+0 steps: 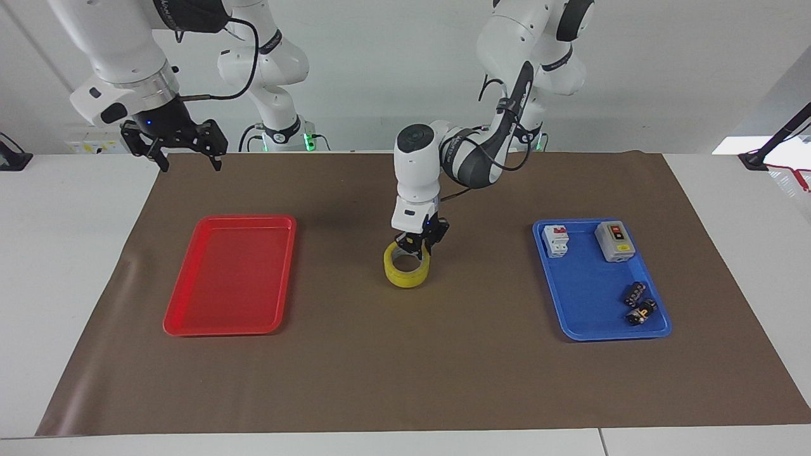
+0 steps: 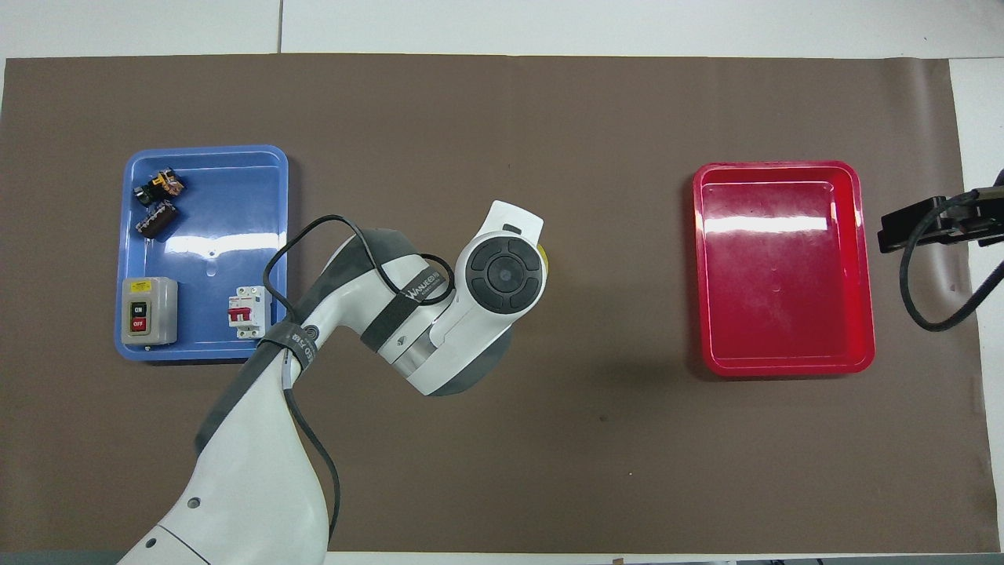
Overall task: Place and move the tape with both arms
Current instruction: 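Lift the tape with the left gripper and set it mid-table, then retract the left gripper while the right gripper reaches toward the tape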
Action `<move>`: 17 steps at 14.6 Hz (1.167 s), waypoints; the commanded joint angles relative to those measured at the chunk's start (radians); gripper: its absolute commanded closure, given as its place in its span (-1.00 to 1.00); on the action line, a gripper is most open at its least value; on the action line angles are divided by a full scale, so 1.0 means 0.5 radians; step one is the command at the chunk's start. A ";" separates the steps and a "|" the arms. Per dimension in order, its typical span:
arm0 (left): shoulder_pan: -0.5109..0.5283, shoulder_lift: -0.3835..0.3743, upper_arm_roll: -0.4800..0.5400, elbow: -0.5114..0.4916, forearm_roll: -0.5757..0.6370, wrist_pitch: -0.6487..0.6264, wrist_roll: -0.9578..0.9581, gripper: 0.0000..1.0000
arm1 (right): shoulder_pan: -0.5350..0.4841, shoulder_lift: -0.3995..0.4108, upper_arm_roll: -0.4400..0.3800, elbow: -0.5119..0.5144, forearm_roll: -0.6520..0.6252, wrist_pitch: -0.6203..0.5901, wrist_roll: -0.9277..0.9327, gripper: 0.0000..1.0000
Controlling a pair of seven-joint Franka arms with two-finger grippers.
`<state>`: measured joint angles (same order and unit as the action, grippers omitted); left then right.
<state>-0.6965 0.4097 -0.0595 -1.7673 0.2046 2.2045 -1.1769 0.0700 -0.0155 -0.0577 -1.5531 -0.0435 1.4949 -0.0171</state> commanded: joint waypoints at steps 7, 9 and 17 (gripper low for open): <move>-0.006 -0.129 0.030 -0.092 0.069 -0.009 -0.012 -1.00 | -0.026 -0.006 0.011 -0.014 0.029 0.008 -0.042 -1.00; 0.122 -0.300 0.027 -0.147 0.066 -0.025 0.077 -1.00 | -0.026 -0.006 0.011 -0.014 0.029 0.008 -0.039 -1.00; 0.751 -0.773 0.033 -0.215 -0.215 -0.438 1.137 -1.00 | -0.002 -0.006 0.017 -0.026 0.032 0.020 -0.055 -1.00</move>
<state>-0.3948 0.1041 -0.0375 -1.8378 0.1539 2.0534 -0.7698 0.0725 -0.0152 -0.0558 -1.5562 -0.0432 1.4953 -0.0178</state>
